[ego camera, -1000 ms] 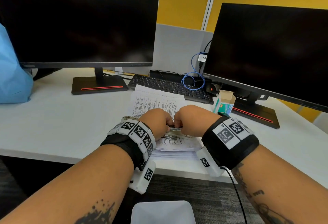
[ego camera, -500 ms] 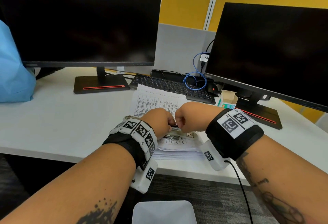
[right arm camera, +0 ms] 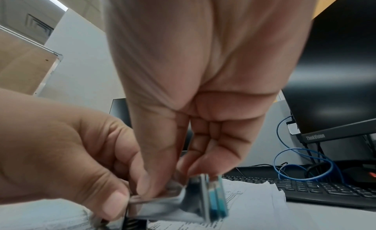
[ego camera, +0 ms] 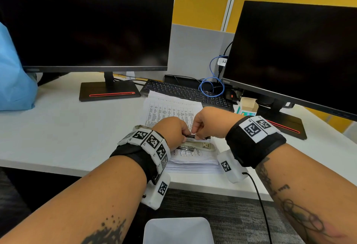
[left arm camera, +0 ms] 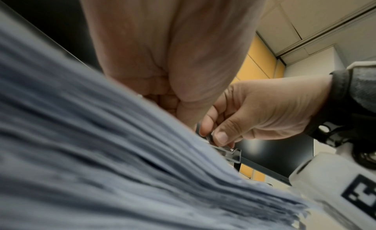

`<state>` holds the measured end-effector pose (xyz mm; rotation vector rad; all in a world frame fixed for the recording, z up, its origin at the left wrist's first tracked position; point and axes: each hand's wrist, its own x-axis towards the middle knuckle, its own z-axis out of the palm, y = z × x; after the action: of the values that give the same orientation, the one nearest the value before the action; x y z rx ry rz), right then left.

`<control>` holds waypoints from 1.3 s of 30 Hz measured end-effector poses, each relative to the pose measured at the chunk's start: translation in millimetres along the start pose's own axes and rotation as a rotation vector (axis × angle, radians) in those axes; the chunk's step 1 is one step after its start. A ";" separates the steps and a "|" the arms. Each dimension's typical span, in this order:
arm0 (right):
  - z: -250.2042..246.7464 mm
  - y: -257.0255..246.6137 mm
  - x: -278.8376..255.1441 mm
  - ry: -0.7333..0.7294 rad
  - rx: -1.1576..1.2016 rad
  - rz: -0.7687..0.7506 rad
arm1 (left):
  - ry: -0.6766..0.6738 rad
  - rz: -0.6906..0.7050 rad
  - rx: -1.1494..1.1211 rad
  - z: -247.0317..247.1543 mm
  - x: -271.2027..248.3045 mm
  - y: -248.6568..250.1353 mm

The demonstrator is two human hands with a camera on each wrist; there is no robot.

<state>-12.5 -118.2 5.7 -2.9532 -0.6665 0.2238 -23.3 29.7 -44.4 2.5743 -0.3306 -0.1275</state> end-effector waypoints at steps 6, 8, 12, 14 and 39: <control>-1.7 5.7 1.4 -0.042 -0.071 0.008 | 0.008 0.008 0.015 -0.7 -1.2 2.0; -1.5 7.5 0.6 -0.054 -0.072 0.012 | 0.003 0.013 0.026 -1.1 -2.3 2.5; 1.4 11.6 -6.6 -0.077 -0.123 -0.021 | 0.016 0.007 0.026 -0.9 -4.7 2.7; 4.2 15.6 -11.1 -0.086 -0.174 -0.033 | 0.010 0.006 0.046 -1.2 -4.7 2.4; 32.8 17.5 -20.7 0.122 0.111 0.130 | 0.152 0.046 0.200 -71.4 -23.6 30.9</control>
<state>-29.1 -140.5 -26.4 -2.8775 -0.4323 0.0861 -41.4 46.1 33.1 2.7503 -0.3614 0.1236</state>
